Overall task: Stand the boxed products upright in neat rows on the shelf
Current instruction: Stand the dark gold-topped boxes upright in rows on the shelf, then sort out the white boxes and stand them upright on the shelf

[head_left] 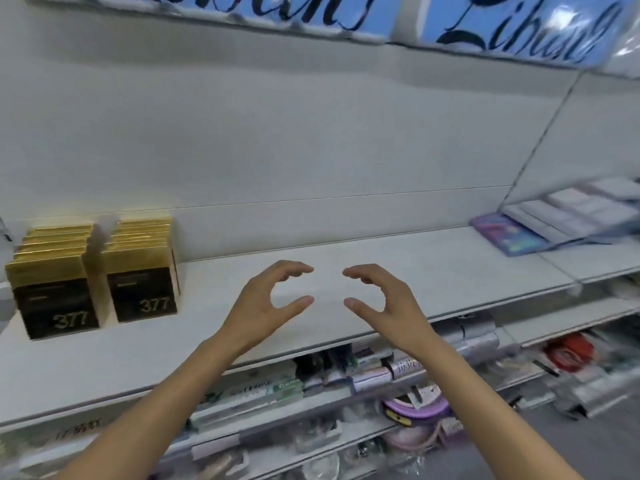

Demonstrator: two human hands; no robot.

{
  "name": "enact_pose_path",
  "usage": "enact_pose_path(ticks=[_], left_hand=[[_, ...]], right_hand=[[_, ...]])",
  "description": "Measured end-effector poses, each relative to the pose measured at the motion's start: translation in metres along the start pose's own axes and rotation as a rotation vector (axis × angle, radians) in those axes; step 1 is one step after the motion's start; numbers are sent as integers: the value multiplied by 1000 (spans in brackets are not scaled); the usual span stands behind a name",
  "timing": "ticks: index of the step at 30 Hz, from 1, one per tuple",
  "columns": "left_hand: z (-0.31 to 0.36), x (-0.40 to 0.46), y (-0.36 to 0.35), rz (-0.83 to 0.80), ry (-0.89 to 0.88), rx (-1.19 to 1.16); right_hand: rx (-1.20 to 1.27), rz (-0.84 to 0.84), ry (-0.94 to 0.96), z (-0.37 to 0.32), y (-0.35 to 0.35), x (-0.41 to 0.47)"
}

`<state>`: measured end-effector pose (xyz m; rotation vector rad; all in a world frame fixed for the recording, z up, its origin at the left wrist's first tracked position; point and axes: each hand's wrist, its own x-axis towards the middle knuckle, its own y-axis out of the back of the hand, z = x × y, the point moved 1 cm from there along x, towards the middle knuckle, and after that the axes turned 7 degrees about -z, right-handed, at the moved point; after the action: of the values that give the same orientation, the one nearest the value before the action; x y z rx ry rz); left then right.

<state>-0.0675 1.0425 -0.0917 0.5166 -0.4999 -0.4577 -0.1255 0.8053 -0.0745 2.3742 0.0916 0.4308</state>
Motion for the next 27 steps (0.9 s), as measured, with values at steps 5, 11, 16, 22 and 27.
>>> enact_pose_path(ticks=[5,11,16,22,27], left_hand=[[49,37,-72,-79,-65,-31],[109,78,-171,-142,-148,-70],[146,112,-244,-152,-182,-91],[177,161,-317,-205,-211,-119],[187,220,-366,-243,-234,-125]], right_hand=[[-5,58,-58,36,68,-53],[-28,131,-96,94,156,-113],[-52,130,-103,142,220,-153],[-81,154,-164,195,286,-182],[-79,198,-204,248,332,-177]])
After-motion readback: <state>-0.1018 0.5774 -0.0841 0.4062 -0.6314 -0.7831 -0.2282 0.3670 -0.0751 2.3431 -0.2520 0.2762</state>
